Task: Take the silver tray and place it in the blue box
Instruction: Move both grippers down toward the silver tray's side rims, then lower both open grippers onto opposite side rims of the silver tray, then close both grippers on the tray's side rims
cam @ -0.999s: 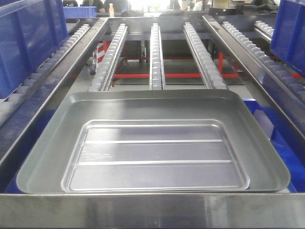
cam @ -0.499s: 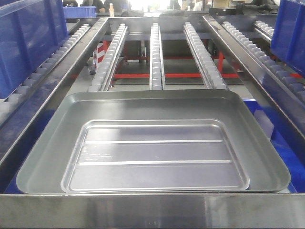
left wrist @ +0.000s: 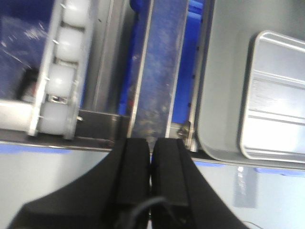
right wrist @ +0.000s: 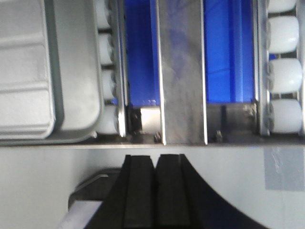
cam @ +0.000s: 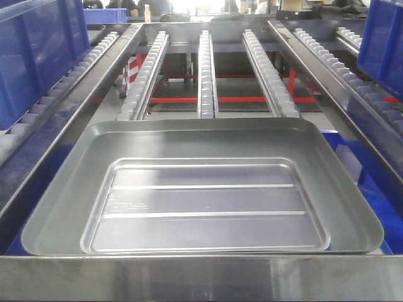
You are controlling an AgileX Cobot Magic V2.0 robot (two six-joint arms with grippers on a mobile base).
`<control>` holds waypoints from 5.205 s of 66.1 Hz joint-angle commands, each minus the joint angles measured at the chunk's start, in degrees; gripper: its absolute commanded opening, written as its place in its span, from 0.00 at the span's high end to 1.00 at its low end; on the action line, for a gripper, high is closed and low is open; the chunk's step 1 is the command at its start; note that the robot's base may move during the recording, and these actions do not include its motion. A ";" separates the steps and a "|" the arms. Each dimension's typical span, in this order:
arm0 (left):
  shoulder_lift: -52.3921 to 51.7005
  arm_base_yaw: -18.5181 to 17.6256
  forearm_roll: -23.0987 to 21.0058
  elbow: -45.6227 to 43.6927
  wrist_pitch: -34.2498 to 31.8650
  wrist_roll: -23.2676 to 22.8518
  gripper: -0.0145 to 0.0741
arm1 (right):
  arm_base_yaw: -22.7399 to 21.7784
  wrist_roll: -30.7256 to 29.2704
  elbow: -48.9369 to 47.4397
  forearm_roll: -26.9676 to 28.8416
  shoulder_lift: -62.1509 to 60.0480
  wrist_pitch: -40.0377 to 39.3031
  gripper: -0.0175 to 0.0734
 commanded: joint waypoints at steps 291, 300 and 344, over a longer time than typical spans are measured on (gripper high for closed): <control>44.93 -37.00 32.36 -30.42 -0.21 -48.15 0.54 | 28.32 32.39 -24.34 -19.17 40.57 -10.08 0.41; 44.93 -37.00 32.36 -30.42 -0.21 -48.15 0.54 | 28.32 32.39 -24.34 -19.17 40.90 -10.08 0.41; 44.93 -37.00 32.36 -30.42 0.20 -48.15 0.54 | 28.32 32.39 -24.34 -19.08 41.67 -9.65 0.41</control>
